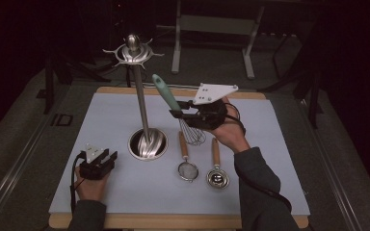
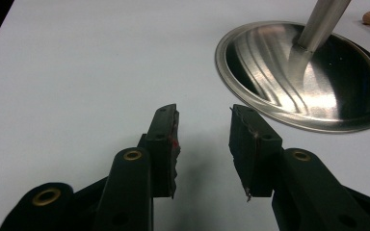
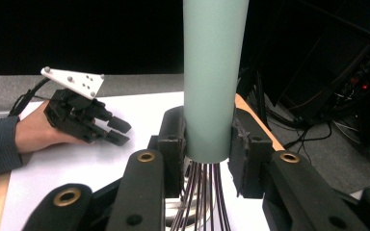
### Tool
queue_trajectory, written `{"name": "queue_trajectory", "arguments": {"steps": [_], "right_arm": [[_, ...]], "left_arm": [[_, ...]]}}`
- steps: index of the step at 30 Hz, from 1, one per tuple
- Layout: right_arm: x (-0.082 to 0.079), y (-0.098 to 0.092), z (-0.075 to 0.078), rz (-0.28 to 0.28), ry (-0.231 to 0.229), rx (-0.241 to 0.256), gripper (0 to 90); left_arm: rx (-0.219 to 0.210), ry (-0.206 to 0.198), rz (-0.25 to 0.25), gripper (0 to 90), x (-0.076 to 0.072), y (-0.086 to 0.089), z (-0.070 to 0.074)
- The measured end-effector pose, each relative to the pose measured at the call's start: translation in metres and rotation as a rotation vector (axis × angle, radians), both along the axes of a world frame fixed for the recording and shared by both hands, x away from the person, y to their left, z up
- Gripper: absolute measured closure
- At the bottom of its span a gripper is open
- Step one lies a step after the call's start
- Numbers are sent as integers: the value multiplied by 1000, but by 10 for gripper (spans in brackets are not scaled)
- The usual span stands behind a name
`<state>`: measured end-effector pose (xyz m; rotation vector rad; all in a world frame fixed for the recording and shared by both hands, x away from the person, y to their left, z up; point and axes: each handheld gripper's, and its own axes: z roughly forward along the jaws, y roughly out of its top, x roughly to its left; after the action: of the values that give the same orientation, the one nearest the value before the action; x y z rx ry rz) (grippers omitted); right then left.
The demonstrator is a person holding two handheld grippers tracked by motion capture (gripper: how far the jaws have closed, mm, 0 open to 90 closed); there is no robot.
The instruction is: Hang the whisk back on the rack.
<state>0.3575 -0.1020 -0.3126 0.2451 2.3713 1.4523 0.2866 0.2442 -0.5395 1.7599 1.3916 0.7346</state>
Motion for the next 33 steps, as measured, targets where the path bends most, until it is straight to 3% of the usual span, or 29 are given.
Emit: {"name": "queue_trajectory", "arguments": {"steps": [12,33], "right_arm": [[-2,4,12,7,-29,20,690],[1,21,19,17,-32,24,691]], "left_arm": [[-2,2,1,636,0,0,0],[-5,-1,3,636,0,0,0]]}}
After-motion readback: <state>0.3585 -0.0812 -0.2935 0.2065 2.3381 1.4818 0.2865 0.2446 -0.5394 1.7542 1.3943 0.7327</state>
